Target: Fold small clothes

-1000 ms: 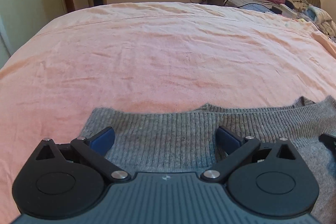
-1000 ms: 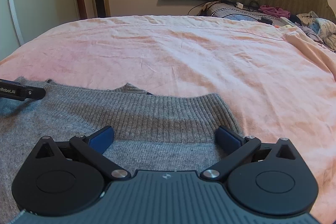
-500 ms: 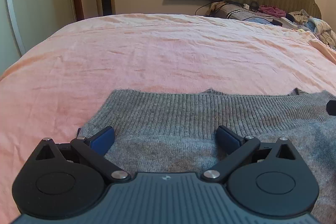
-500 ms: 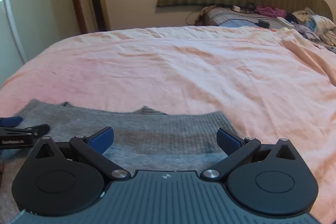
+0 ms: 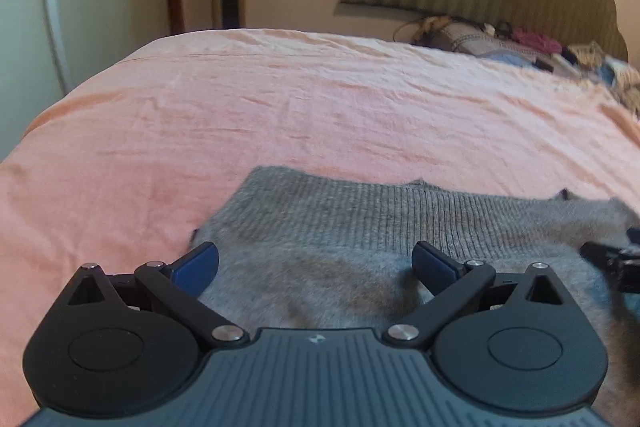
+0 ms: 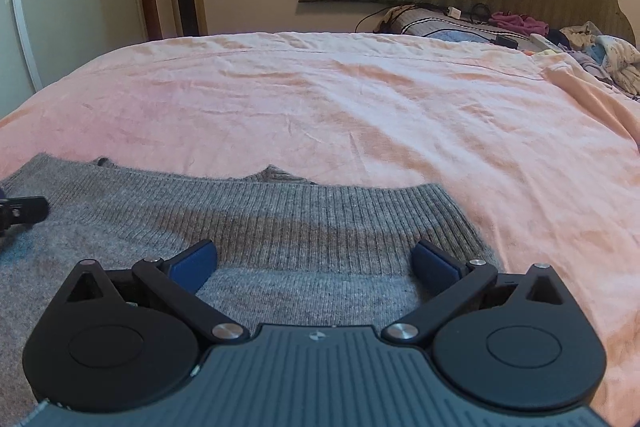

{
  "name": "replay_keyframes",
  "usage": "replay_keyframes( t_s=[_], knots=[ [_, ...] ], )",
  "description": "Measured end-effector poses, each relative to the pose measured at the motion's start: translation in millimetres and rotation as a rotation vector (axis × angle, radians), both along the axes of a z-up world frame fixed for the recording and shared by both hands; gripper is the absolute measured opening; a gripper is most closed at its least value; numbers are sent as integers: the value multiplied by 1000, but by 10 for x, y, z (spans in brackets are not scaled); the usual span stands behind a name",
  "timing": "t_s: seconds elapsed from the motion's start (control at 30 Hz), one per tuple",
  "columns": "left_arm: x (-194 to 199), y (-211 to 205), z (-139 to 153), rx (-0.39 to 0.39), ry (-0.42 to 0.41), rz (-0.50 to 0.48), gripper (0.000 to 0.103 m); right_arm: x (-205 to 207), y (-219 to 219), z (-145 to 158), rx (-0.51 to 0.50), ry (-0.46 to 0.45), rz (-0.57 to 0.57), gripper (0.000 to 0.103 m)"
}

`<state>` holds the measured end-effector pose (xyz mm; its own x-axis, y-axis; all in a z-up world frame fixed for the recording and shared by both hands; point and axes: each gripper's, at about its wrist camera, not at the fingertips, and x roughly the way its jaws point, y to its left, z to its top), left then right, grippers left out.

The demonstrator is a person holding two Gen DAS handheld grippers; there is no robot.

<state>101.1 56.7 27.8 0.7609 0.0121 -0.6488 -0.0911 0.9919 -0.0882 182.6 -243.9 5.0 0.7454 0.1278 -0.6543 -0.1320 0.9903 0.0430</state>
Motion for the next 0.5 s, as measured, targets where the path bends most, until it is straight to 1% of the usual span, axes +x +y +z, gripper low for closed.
replay_keyframes(
  t_s=[0.07, 0.13, 0.2, 0.27, 0.33, 0.4, 0.5],
  knots=[
    [-381, 268, 126, -135, -59, 73, 103, -16, -16, 5, 8, -4, -3, 103],
    [-845, 596, 164, -311, -97, 178, 103, -14, -22, 7, 14, -4, -3, 103],
    [-1270, 838, 101, -469, -94, 260, 103, -15, -25, 9, 14, -5, -2, 103],
    [-1638, 962, -35, -598, -60, 307, 103, -22, -35, 11, 21, -6, -2, 103],
    [-1891, 978, -177, -686, -21, 303, 103, -26, -43, 13, 27, -8, -2, 103],
    [-2048, 933, -202, -709, -53, 284, 103, -32, -53, 13, 32, -10, -2, 103],
    [-1956, 850, -246, -770, -32, 247, 103, -40, -59, 15, 41, -12, -2, 103]
  ],
)
